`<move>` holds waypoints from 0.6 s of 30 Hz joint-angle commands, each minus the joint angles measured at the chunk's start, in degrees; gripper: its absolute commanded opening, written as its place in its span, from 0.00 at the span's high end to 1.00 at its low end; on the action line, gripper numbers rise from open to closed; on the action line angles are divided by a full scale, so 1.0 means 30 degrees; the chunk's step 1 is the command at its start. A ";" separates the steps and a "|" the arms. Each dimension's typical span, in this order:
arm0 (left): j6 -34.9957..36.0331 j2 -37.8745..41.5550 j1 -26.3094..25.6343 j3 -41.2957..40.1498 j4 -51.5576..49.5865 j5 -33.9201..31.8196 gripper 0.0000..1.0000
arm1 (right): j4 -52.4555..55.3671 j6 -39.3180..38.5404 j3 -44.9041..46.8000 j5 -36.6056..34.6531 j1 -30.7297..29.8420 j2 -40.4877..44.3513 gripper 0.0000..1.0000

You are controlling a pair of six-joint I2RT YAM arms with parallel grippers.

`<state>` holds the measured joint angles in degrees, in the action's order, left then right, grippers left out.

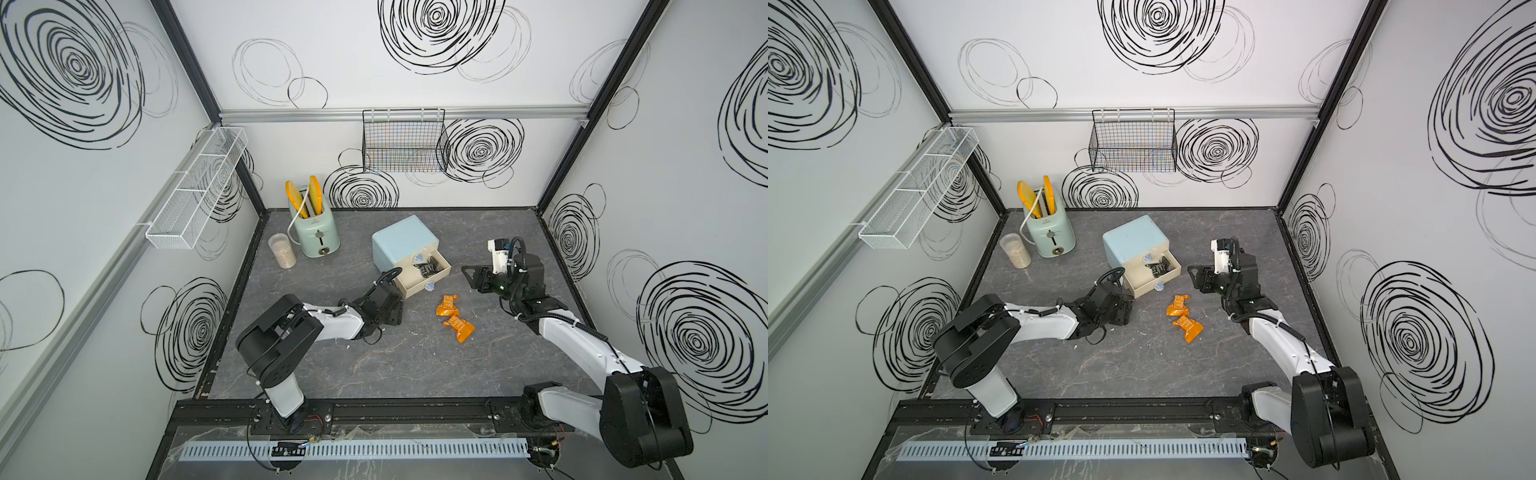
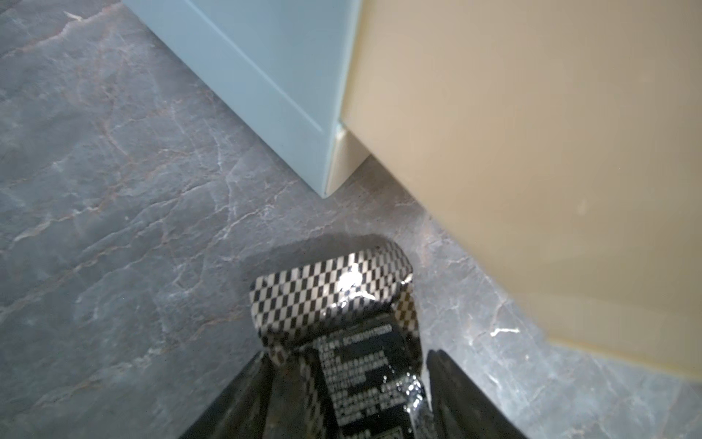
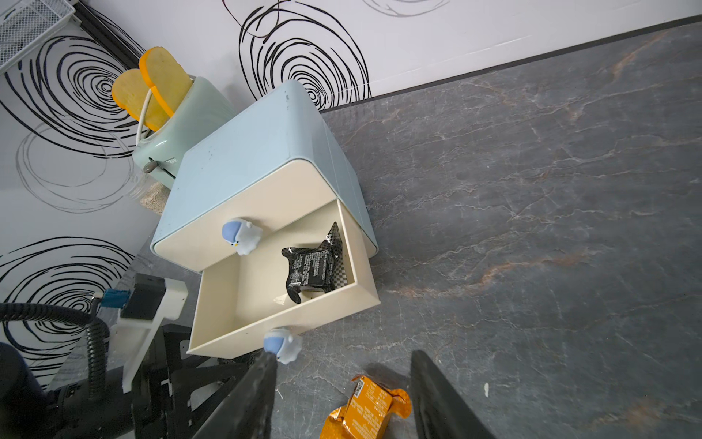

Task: Place the cookies into the drawer by color
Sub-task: Pick up the cookie at the center of the board.

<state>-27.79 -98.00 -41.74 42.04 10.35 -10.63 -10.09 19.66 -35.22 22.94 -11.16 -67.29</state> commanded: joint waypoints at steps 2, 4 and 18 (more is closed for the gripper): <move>0.0101 -0.0192 -0.0120 0.0056 -0.2168 -0.1130 0.39 | -0.0095 -0.0024 0.0198 0.0231 0.0145 0.0390 0.42; 0.0204 -0.0035 -0.0110 -0.0032 -0.2739 -0.1352 0.43 | -0.0131 -0.0020 0.0198 0.0289 0.0174 0.0425 0.42; 0.2008 0.2201 -0.0521 -0.0812 -0.3668 -0.0142 0.77 | -0.0213 -0.0274 0.0161 0.1692 0.0204 0.0279 0.42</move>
<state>-23.73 -95.02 -42.57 41.30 4.03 -12.86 -10.61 19.81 -34.61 25.47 -10.72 -67.22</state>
